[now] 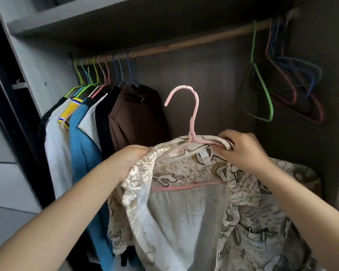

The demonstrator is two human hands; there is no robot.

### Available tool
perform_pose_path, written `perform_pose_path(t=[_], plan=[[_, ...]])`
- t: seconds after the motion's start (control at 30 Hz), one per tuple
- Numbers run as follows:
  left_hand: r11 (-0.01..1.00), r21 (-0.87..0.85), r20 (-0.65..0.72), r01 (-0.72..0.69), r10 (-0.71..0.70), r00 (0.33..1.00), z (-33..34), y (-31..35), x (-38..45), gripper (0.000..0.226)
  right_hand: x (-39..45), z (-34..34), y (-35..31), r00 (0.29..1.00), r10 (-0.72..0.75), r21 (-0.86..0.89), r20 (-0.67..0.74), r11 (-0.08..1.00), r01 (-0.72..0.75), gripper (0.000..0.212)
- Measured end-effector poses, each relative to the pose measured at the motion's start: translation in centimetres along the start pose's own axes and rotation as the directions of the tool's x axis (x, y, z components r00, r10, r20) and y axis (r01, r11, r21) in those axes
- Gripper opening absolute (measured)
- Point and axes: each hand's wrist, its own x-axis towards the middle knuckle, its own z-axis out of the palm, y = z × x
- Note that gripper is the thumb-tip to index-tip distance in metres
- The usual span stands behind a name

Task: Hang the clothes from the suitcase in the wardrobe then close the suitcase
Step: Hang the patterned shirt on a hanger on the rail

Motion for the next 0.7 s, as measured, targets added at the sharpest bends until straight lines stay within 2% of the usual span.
perform_pose_path(t=[0.1, 0.17, 0.23, 0.27, 0.3, 0.33, 0.37, 0.4, 0.43, 0.47, 0.5, 0.53, 0.6, 0.63, 0.67, 0.7], plan=[[0.952, 0.246, 0.084, 0.18, -0.207, 0.975, -2.1, -0.2, 0.4, 0.018, 0.0, -0.4, -0.2, 0.991, 0.028, 0.19, 0.129, 0.98, -0.053, 0.018], [0.926, 0.328, 0.123, 0.189, -0.24, 0.963, -2.6, -0.5, 0.2, 0.013, -0.2, -0.5, -0.1, 0.981, 0.016, 0.248, 0.194, 0.967, -0.065, 0.023], [0.92, 0.346, 0.164, 0.184, -0.252, 0.954, -2.2, -0.6, -0.9, 0.023, -0.1, -0.4, 0.1, 0.982, 0.021, 0.229, 0.188, 0.971, -0.065, 0.02], [0.893, 0.423, 0.157, 0.154, -0.239, 0.958, -1.7, -0.5, -1.7, 0.028, -0.1, -0.3, 0.3, 0.982, 0.035, 0.209, 0.186, 0.975, -0.075, 0.016], [0.819, 0.565, 0.145, 0.102, -0.22, 0.965, -1.4, -0.5, -2.4, 0.033, -0.1, -0.1, 0.4, 0.98, 0.053, 0.186, 0.193, 0.978, -0.089, 0.01], [0.698, 0.715, 0.14, 0.031, -0.186, 0.972, -1.2, -0.6, -3.0, 0.045, -0.1, 0.0, 0.5, 0.978, 0.074, 0.159, 0.196, 0.981, -0.106, 0.007], [0.527, 0.849, 0.134, -0.041, -0.139, 0.981, -0.8, -0.8, -3.4, 0.054, 0.0, 0.2, 0.6, 0.978, 0.091, 0.128, 0.188, 0.985, -0.116, 0.011], [0.341, 0.935, 0.134, -0.1, -0.076, 0.988, -0.7, -1.4, -3.2, 0.048, 0.0, 0.5, 0.6, 0.98, 0.106, 0.093, 0.169, 0.988, -0.123, 0.017], [0.193, 0.971, 0.138, -0.141, 0.028, 0.99, -0.2, -1.6, -3.4, 0.031, 0.2, 0.8, 0.4, 0.985, 0.108, 0.054, 0.133, 0.992, -0.116, 0.021], [0.139, 0.979, 0.128, -0.15, 0.155, 0.98, 0.1, -1.8, -3.2, 0.023, 0.2, 1.1, 0.0, 0.991, 0.099, -0.001, 0.091, 0.995, -0.099, 0.025], [0.156, 0.978, 0.101, -0.14, 0.237, 0.966, 0.6, -1.9, -3.1, 0.025, 0.1, 1.5, -0.3, 0.995, 0.083, -0.07, 0.06, 0.994, -0.079, 0.028], [0.287, 0.949, 0.047, -0.129, 0.277, 0.96, 1.2, -1.6, -2.9, 0.024, 0.1, 1.9, -0.7, 0.998, 0.061, -0.143, 0.031, 0.988, -0.056, 0.03], [0.623, 0.772, -0.097, -0.125, 0.309, 0.946, 2.2, -1.5, -2.7, 0.01, -0.2, 2.9, -1.2, 1.0, 0.028, -0.246, 0.004, 0.969, -0.026, 0.028], [0.728, 0.673, -0.167, -0.132, 0.323, 0.931, 2.8, -1.8, -2.5, 0.008, -0.4, 3.3, -1.3, 1.0, 0.024, -0.258, -0.008, 0.966, -0.026, 0.025], [0.771, 0.618, -0.195, -0.154, 0.34, 0.92, 3.4, -2.4, -2.5, 0.013, -0.5, 3.5, -1.5, 0.999, 0.03, -0.25, -0.02, 0.968, -0.034, 0.023], [0.755, 0.625, -0.17, -0.198, 0.38, 0.909, 4.0, -3.3, -2.6, 0.018, -0.5, 3.6, -1.5, 0.998, 0.035, -0.233, -0.042, 0.971, -0.044, 0.022]])
